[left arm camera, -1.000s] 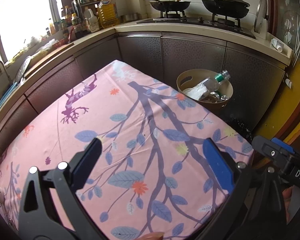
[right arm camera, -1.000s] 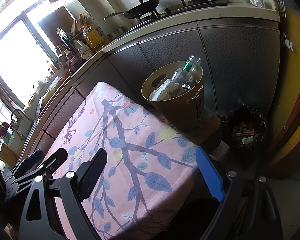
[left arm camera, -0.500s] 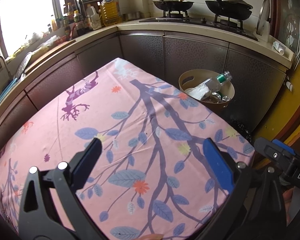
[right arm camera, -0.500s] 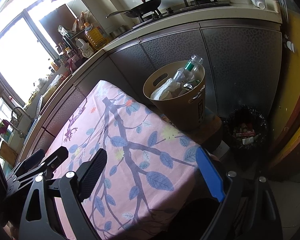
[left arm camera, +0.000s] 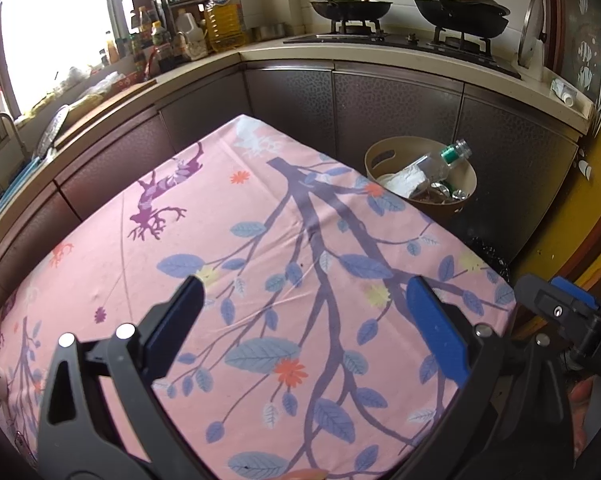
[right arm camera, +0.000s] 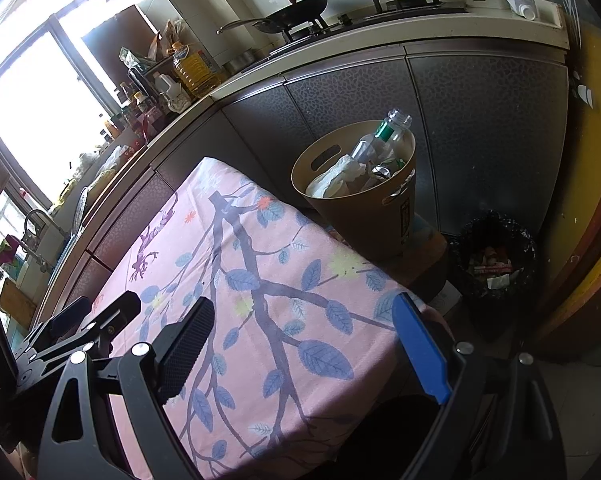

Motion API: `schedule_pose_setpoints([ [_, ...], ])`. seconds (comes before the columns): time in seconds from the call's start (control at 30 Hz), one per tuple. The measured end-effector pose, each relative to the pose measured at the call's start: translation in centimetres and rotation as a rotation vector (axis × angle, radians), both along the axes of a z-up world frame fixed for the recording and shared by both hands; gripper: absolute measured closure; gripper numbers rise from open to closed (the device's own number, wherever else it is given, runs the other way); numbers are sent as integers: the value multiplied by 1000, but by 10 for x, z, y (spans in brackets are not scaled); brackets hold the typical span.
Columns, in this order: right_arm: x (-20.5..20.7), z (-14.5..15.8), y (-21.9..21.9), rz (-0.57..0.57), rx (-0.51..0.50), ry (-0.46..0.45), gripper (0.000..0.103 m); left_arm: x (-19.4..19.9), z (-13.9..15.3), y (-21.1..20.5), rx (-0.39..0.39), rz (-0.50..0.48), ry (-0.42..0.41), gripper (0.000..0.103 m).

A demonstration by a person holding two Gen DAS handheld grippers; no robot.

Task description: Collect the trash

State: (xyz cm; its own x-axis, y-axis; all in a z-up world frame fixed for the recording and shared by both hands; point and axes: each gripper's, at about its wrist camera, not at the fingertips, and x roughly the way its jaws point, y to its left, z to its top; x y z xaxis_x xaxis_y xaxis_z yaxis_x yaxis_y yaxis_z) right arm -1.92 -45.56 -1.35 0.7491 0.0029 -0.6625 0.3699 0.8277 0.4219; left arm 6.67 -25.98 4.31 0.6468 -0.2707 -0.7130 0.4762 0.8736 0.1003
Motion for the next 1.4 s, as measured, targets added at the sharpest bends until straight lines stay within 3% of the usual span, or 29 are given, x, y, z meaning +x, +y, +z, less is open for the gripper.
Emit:
schedule_pose_setpoints([
  [0.4,2,0,1,8,-2,1,17,-3,0,-2,46,5,-31,6],
  [1.4,4,2,1,11,-1,4,17,-2,-6,2,36,5,20,6],
])
